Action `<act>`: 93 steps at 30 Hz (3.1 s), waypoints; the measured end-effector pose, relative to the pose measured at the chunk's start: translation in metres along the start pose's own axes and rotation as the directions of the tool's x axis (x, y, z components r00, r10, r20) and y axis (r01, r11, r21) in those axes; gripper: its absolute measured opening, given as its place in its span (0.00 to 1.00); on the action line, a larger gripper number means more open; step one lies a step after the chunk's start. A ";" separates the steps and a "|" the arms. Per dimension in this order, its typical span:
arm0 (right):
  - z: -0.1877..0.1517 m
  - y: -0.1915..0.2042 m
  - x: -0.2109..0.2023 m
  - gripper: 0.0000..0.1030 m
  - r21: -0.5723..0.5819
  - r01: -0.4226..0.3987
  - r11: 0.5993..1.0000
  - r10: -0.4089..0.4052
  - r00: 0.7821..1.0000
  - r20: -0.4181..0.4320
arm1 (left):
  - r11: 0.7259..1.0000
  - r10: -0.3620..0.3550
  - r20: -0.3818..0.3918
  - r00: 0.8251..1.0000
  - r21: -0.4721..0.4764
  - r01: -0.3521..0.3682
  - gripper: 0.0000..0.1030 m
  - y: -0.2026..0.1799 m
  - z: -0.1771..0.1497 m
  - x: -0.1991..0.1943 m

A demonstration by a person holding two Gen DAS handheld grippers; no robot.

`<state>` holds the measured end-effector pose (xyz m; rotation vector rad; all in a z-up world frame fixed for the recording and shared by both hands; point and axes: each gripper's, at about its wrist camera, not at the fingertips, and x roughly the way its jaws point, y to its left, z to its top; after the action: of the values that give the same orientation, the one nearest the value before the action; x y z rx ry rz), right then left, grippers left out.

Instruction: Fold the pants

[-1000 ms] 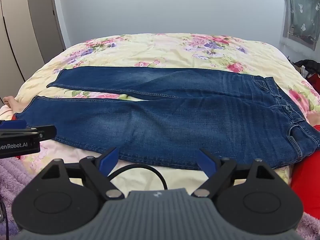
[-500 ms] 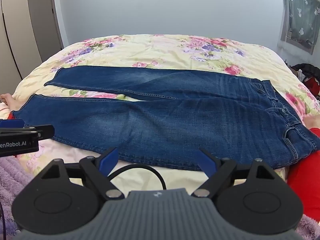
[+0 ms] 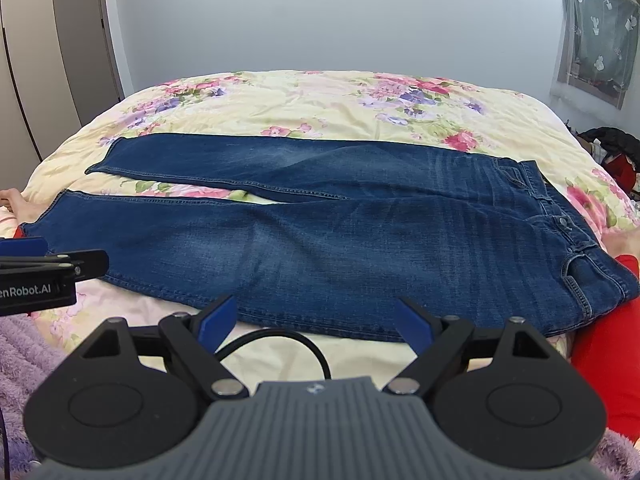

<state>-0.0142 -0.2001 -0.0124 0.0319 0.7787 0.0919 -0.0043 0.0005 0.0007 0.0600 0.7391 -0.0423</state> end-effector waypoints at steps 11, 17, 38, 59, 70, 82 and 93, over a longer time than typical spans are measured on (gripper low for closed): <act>-0.001 0.000 0.000 0.80 0.000 0.004 1.000 -0.004 1.000 0.001 | 1.000 0.002 -0.001 1.000 0.000 -0.002 0.95 -0.003 0.000 0.000; -0.002 0.002 0.001 0.80 0.000 0.001 1.000 -0.001 1.000 -0.003 | 1.000 0.002 -0.002 1.000 0.000 -0.002 0.95 -0.003 0.000 0.000; -0.002 0.003 0.000 0.80 -0.005 -0.004 1.000 0.004 1.000 -0.002 | 1.000 0.000 0.005 1.000 0.002 0.000 0.95 -0.004 0.000 -0.002; -0.002 0.005 0.000 0.80 -0.007 -0.008 1.000 0.008 1.000 -0.003 | 1.000 -0.006 0.008 1.000 0.013 0.006 0.95 -0.006 0.002 -0.004; 0.000 -0.006 0.006 0.80 0.000 -0.044 0.999 0.044 0.999 -0.024 | 0.999 -0.017 -0.018 1.000 0.040 0.017 0.95 0.000 0.004 0.007; 0.024 -0.083 0.049 0.80 -0.129 0.029 0.991 -0.034 0.999 -0.037 | 0.969 0.042 -0.023 0.999 0.245 -0.035 0.75 0.075 0.039 0.034; 0.035 -0.188 0.110 0.51 -0.085 0.132 0.988 -0.145 0.974 -0.171 | 0.894 0.143 -0.167 0.976 0.444 -0.055 0.46 0.156 0.045 0.081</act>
<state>0.1019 -0.3768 -0.0766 -0.1016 0.9527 -0.0101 0.0953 0.1513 -0.0141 0.5411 0.9119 -0.1058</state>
